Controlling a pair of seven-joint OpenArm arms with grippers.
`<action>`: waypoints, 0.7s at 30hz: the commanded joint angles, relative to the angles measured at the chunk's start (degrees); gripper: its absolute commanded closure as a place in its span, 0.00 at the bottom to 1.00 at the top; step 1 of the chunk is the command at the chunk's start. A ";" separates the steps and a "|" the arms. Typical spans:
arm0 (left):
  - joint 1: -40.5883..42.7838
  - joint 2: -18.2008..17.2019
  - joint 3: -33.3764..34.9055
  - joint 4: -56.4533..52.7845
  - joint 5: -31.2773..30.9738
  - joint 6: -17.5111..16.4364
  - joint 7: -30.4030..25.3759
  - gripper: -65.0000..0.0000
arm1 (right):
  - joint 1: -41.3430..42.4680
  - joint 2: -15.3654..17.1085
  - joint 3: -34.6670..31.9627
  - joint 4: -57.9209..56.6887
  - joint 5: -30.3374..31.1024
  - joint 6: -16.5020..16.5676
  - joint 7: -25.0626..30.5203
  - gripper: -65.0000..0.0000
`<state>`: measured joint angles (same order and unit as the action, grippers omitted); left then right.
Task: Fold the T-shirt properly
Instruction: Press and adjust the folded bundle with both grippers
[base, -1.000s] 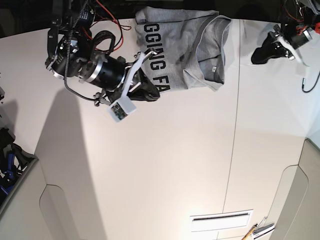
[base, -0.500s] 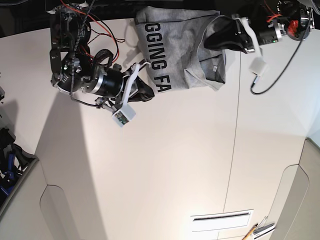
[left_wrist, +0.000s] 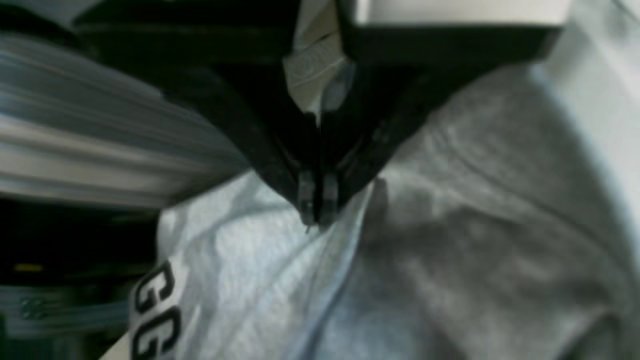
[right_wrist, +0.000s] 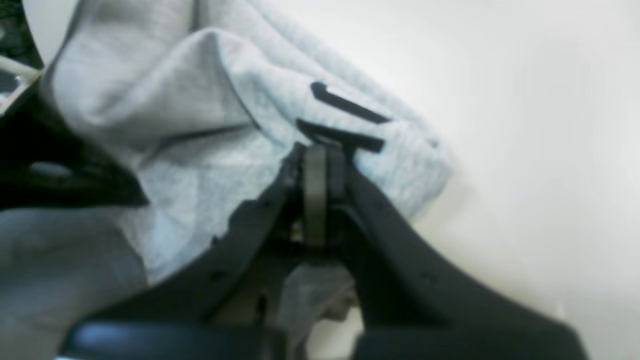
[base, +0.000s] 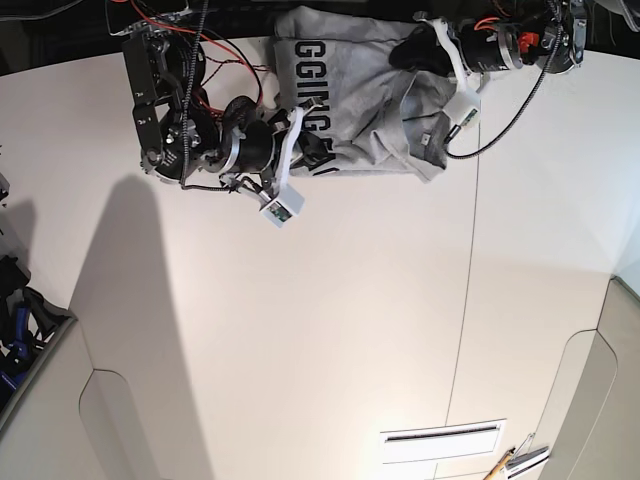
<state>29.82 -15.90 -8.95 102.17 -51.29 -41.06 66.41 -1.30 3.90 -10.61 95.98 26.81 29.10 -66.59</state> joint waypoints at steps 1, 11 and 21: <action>-0.48 -0.31 -0.17 -1.40 4.98 1.77 -1.38 1.00 | 0.17 0.09 0.74 0.85 0.20 -0.20 -0.98 1.00; -12.44 -1.18 -0.17 -5.60 18.75 6.38 -5.31 1.00 | -8.55 0.09 6.93 1.86 7.65 -0.37 -4.04 1.00; -26.08 -1.49 -0.17 -5.22 20.28 9.01 -9.64 1.00 | -14.45 0.07 7.02 14.25 7.45 0.68 -2.69 1.00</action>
<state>4.43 -16.60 -8.86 95.88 -30.17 -31.92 57.58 -16.32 4.03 -3.70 109.12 32.67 29.39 -70.57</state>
